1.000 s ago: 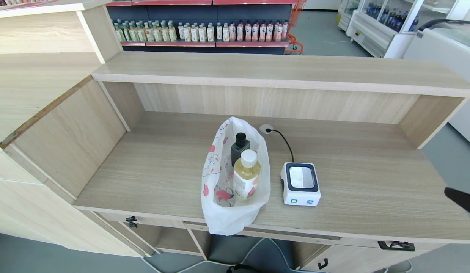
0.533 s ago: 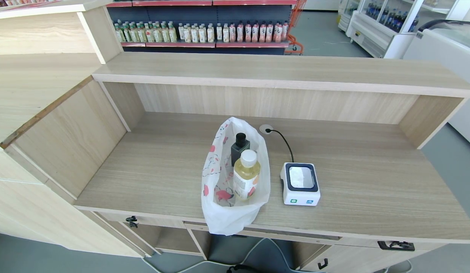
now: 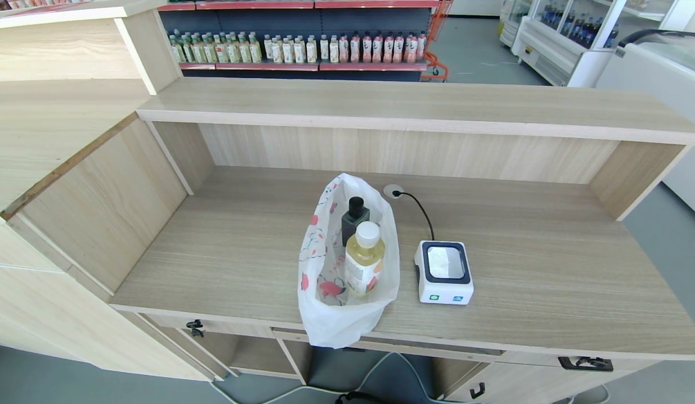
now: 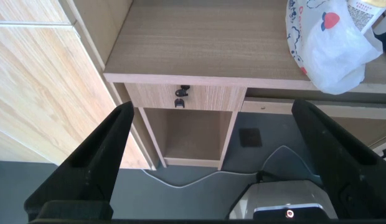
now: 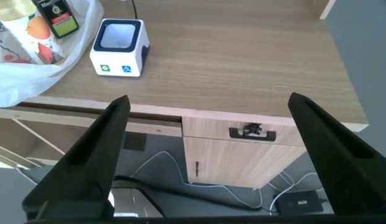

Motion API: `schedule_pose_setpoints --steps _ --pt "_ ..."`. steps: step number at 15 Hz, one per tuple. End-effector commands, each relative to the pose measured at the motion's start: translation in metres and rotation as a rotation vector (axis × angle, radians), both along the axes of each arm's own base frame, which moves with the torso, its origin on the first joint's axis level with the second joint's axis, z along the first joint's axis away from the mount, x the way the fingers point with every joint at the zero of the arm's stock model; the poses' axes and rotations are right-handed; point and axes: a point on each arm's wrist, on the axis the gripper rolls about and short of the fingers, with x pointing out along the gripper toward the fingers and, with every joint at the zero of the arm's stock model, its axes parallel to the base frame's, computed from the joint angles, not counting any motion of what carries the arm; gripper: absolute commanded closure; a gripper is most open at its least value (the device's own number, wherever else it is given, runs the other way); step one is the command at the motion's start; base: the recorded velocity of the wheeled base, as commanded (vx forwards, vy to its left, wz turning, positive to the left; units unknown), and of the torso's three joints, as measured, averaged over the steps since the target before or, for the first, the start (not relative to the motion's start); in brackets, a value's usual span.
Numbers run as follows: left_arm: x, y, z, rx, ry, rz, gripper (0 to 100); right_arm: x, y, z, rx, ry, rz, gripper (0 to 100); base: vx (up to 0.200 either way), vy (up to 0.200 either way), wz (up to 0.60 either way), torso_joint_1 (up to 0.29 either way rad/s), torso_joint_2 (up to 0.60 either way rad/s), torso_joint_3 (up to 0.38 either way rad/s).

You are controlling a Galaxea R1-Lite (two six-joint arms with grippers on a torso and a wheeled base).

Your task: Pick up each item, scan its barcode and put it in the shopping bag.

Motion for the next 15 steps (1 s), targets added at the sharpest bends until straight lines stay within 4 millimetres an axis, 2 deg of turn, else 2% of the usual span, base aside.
schedule_pose_setpoints --steps 1,15 --pt "0.0000 0.0000 0.0000 0.000 0.000 0.000 0 -0.0031 -0.0003 -0.0034 0.015 -0.021 0.007 0 0.000 0.000 0.00 0.000 0.00 0.000" --pt "0.0000 0.0000 0.0000 0.000 0.000 0.000 0 -0.0030 -0.0004 -0.0051 0.047 -0.004 0.001 0 0.000 0.000 0.00 0.000 0.00 0.000"
